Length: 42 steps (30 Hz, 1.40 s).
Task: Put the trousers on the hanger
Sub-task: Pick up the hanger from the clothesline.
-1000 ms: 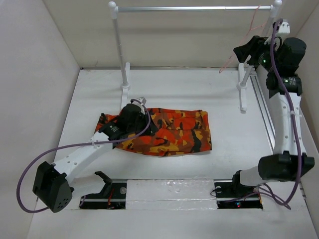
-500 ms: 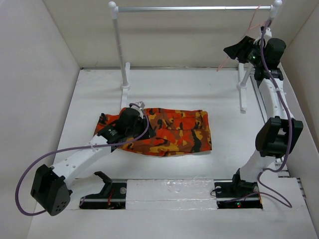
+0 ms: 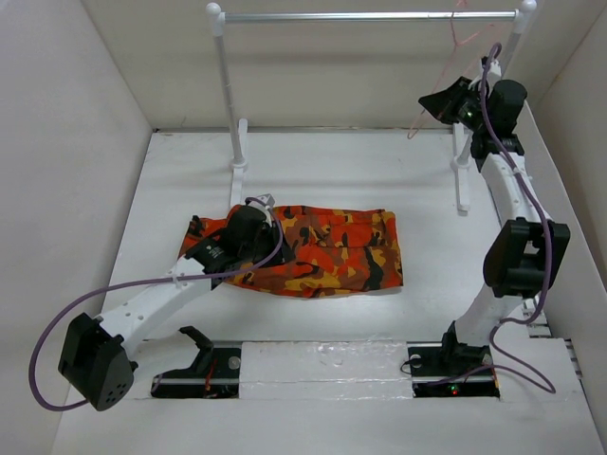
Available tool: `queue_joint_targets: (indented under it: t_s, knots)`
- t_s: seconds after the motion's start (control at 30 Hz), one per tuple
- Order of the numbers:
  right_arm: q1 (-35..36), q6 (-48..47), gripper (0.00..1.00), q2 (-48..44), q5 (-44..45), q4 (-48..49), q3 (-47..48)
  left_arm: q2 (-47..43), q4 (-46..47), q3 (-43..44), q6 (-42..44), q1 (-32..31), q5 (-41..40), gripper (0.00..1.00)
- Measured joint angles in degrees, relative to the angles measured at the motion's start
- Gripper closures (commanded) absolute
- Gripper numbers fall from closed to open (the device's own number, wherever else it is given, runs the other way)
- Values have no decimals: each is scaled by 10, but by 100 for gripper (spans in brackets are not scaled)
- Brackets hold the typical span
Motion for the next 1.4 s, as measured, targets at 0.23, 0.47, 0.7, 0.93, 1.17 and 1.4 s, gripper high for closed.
queue_joint_targets:
  t_s: [0.23, 0.47, 0.7, 0.93, 1.17, 1.4]
  knots:
    - [0, -56, 100, -35, -15, -53, 25, 16, -42, 99, 15, 0, -9, 51]
    - [0, -111, 100, -156, -35, -104, -73, 58, -37, 306, 38, 0, 4, 44]
    - [12, -202, 100, -242, -54, -195, -213, 107, 24, 418, 35, -1, 50, 41]
    - [47, -246, 100, -348, -59, -262, -357, 201, 84, 441, 27, -76, 25, 39]
    - [60, -245, 100, -416, -60, -283, -463, 321, 134, 442, 2, -157, -21, 40]
    - [86, -227, 100, -453, -65, -281, -506, 385, 163, 443, -12, -183, -94, 49]
